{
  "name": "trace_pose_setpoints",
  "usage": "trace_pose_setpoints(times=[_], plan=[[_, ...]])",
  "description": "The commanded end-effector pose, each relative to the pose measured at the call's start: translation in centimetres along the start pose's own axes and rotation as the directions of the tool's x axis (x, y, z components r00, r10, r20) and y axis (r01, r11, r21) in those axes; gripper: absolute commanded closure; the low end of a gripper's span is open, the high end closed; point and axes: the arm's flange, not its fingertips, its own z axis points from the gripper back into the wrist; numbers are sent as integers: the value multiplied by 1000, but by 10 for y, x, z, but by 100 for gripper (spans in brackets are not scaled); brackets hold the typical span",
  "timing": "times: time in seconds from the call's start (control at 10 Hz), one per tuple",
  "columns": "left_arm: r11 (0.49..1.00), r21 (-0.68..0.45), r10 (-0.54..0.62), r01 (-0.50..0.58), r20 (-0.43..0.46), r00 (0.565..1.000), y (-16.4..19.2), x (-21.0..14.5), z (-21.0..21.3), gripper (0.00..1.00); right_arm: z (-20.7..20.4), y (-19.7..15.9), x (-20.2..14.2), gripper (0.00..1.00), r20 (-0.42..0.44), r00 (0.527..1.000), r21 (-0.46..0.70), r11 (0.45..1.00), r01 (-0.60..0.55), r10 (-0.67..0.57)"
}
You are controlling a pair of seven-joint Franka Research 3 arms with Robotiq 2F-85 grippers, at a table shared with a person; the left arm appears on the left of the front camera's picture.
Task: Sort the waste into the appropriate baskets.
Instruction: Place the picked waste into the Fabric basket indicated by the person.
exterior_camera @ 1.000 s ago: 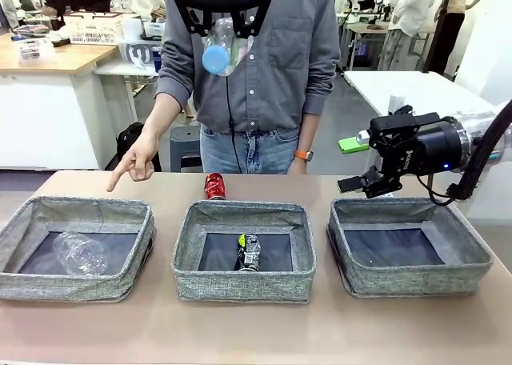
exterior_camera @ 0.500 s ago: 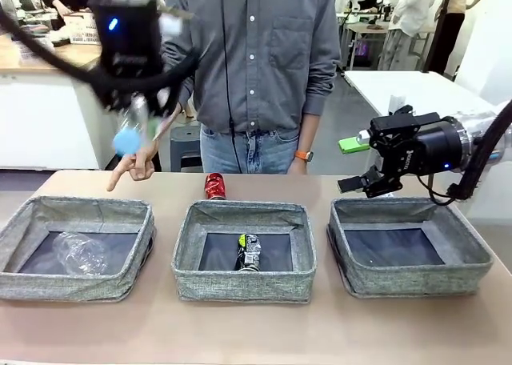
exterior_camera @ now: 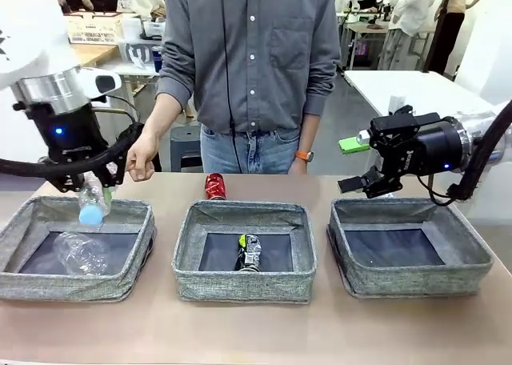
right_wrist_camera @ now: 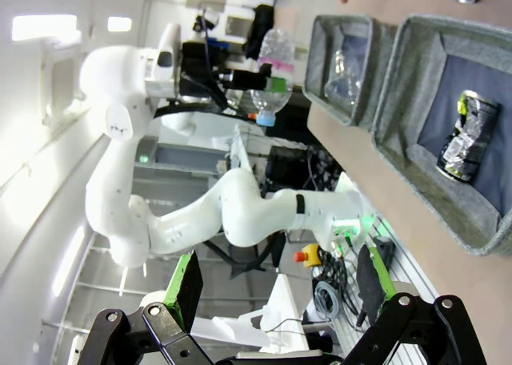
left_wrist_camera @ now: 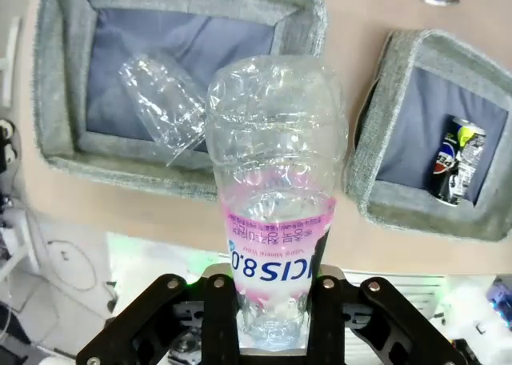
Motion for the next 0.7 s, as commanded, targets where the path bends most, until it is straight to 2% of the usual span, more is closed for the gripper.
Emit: trace_pose_setpoints(times=[0.0,0.1,0.2,0.3,0.4,0.6], plan=[[995,7,-100,100,18,995,-22,-8,12,79,1,1,-1,0,-9,1000,-4,1000,-10,10],[995,7,-100,100,18,995,-22,-8,12,79,1,1,-1,0,-9,1000,-4,1000,-10,10],[1000,4,-29,29,7,1000,-9,-4,3,79,1,1,-1,0,-9,1000,-4,1000,-10,10],[999,0,-38,38,-7,999,0,18,-19,79,1,1,-1,0,-9,1000,-4,1000,-10,10],[1000,13,-3,3,0,1000,10,30,-40,79,1,1,-1,0,-9,1000,-4,1000,-10,10],[998,59,-5,5,5,1000,20,33,-66,79,1,1,-1,0,-9,1000,-4,1000,-10,10]])
